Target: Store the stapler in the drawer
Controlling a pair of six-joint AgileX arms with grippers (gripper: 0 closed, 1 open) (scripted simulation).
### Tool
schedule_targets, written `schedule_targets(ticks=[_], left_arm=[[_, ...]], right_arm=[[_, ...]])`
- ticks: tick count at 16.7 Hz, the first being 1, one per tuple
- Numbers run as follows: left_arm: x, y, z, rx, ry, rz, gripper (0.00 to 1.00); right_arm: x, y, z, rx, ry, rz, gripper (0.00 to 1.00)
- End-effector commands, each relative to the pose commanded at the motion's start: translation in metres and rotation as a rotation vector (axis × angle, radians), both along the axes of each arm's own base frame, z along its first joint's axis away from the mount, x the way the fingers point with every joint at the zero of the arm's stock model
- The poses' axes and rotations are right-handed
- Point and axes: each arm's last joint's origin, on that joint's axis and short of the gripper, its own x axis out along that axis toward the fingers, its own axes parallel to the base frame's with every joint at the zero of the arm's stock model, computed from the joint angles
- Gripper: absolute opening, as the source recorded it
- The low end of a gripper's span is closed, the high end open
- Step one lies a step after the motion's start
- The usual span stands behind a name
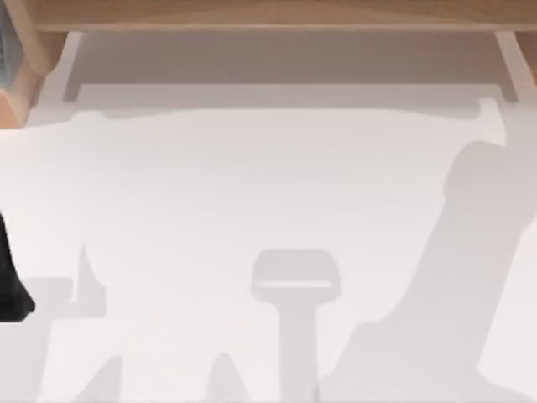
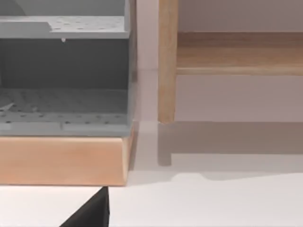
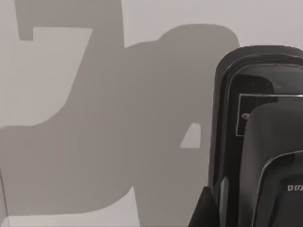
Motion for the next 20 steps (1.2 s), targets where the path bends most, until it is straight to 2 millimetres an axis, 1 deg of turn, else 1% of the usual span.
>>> schedule_targets(ticks=[1,6,7,11,14,15,17,19,20], left_arm=[[0.000,0.000,0.000,0.000,0.000,0.000,1.00],[0.000,0.000,0.000,0.000,0.000,0.000,1.00],[0.000,0.000,0.000,0.000,0.000,0.000,1.00],[0.000,0.000,0.000,0.000,0.000,0.000,1.00],[0.000,0.000,0.000,0.000,0.000,0.000,1.00],[0.000,0.000,0.000,0.000,0.000,0.000,1.00],[0.000,0.000,0.000,0.000,0.000,0.000,1.00],[0.000,0.000,0.000,0.000,0.000,0.000,1.00],[0.000,0.000,0.000,0.000,0.000,0.000,1.00]], right_arm=[[0.000,-0.001,-0.004,0.003,0.011,0.000,0.00],[0.001,0.001,-0.004,0.005,0.008,0.002,0.00],[0.001,0.001,0.000,0.010,-0.011,-0.007,0.00],[-0.003,-0.004,0.031,0.023,-0.084,-0.076,0.00],[-0.004,-0.005,0.036,-0.009,-0.079,-0.068,0.00],[-0.003,-0.001,0.033,-0.021,-0.074,-0.046,0.00],[0.003,0.005,0.015,-0.029,-0.048,-0.006,0.00],[0.003,0.003,-0.006,-0.012,-0.009,0.007,0.00],[0.001,0.000,-0.012,0.000,0.007,0.002,0.00]])
